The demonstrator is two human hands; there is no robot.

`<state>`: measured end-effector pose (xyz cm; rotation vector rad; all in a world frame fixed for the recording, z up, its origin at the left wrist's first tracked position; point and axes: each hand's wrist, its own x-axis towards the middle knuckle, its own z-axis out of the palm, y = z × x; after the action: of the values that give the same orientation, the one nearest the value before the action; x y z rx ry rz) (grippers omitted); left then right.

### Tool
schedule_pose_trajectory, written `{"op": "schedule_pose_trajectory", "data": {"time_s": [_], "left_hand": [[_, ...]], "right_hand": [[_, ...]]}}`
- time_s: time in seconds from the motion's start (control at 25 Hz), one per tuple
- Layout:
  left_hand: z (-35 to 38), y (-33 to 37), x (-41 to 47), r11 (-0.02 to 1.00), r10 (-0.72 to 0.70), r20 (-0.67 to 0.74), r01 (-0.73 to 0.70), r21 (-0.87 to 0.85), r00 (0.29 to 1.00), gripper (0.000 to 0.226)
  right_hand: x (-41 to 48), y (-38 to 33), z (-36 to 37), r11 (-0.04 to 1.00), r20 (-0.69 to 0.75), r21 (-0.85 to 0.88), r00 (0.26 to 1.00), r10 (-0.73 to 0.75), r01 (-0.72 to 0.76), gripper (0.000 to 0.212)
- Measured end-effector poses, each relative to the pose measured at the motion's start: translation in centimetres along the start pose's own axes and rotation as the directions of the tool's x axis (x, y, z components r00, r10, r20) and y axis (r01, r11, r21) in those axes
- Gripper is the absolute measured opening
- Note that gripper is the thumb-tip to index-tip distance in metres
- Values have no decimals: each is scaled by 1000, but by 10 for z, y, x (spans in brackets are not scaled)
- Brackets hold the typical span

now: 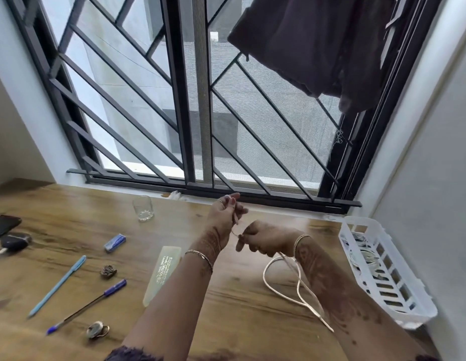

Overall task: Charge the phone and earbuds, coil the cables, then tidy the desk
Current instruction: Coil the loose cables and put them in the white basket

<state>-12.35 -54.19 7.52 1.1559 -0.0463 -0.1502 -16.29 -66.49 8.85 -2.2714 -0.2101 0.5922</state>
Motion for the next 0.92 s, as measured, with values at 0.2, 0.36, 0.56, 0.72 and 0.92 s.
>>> {"op": "schedule_pose_trajectory", "data": {"time_s": [0.2, 0.36, 0.56, 0.72, 0.92], "left_hand": [[-7, -11, -2, 974, -110, 202, 65, 217, 973, 18], [-6, -6, -8, 962, -261, 369, 211, 171, 892, 26], [-9, -1, -10, 942, -322, 440, 330, 61, 838, 38], [-2, -8, -3, 925, -277, 385, 353, -140, 880, 37], [3, -14, 14, 937, -164, 137, 197, -288, 977, 31]], "right_hand": [[-8, -6, -21, 989, -228, 98, 970, -86, 110, 33], [-1, 4, -42, 968, -485, 138, 866, -117, 208, 32], [13, 12, -39, 915, -601, 305, 799, -29, 263, 28], [26, 26, -15, 928, -612, 316, 790, 43, 195, 31], [25, 26, 13, 986, -458, 145, 889, -3, 79, 34]]}}
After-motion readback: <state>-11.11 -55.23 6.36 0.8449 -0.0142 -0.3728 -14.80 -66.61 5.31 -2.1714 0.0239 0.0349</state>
